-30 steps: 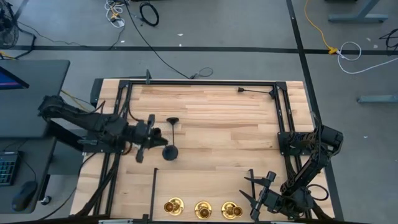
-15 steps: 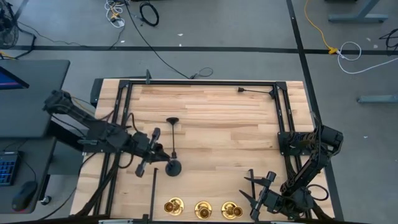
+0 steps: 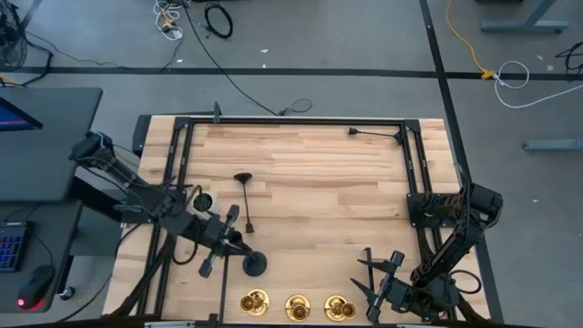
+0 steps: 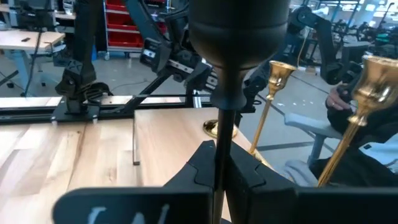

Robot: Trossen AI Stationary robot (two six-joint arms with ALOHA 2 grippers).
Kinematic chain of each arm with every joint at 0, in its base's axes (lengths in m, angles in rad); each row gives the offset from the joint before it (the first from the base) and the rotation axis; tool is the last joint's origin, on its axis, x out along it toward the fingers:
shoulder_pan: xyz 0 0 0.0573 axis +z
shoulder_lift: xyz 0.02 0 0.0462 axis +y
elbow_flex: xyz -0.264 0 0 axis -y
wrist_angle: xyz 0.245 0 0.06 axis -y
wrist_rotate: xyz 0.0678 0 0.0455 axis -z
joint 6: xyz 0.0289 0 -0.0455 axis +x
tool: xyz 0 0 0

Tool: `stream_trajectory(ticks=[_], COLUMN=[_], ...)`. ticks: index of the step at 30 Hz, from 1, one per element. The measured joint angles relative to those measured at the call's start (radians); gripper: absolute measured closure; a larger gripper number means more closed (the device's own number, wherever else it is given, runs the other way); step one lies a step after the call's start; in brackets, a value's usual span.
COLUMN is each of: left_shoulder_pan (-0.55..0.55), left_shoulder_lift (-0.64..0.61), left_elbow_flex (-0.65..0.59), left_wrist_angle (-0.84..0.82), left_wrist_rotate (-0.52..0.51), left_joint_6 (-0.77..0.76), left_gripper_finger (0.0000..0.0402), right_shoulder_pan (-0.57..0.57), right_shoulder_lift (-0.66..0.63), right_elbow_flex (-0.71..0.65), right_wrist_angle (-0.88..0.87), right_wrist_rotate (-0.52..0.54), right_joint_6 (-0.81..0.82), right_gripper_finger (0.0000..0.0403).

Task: Pick & Place candle stick holders
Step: Put the middle black candlestick on the shelf

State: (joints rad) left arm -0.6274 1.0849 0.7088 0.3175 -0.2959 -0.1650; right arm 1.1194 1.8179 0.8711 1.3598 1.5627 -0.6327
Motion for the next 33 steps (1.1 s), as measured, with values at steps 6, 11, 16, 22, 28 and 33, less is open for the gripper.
stream_trajectory(ticks=[6,11,16,22,28,33], left_shoulder_pan=[-0.034,-0.059,-0.091,-0.106,-0.098,-0.098], left_shoulder_lift=[0.119,0.200,0.228,0.228,0.236,0.238], left_elbow_flex=[0.168,0.279,0.299,0.299,0.299,0.299], left_wrist_angle=[-0.197,-0.295,-0.302,-0.314,-0.312,-0.313], left_wrist_rotate=[-0.062,-0.110,-0.139,-0.156,-0.159,-0.183], left_joint_6=[0.052,0.082,0.099,0.099,0.072,0.073], left_gripper_finger=[0.0390,0.0390,0.0386,0.0390,0.0378,0.0389], right_shoulder_pan=[0.000,0.000,0.000,0.000,0.000,0.000], right_shoulder_lift=[0.000,0.000,0.000,0.000,0.000,0.000], right_elbow_flex=[0.000,0.000,0.000,0.000,0.000,0.000], right_wrist_angle=[0.000,0.000,0.000,0.000,0.000,0.000], right_wrist_rotate=[0.000,0.000,-0.001,-0.003,-0.004,-0.010], right_joint_6=[0.000,0.015,0.015,0.008,0.005,0.004], right_gripper_finger=[0.0167,0.0167,0.0167,0.0167,0.0167,0.0167])
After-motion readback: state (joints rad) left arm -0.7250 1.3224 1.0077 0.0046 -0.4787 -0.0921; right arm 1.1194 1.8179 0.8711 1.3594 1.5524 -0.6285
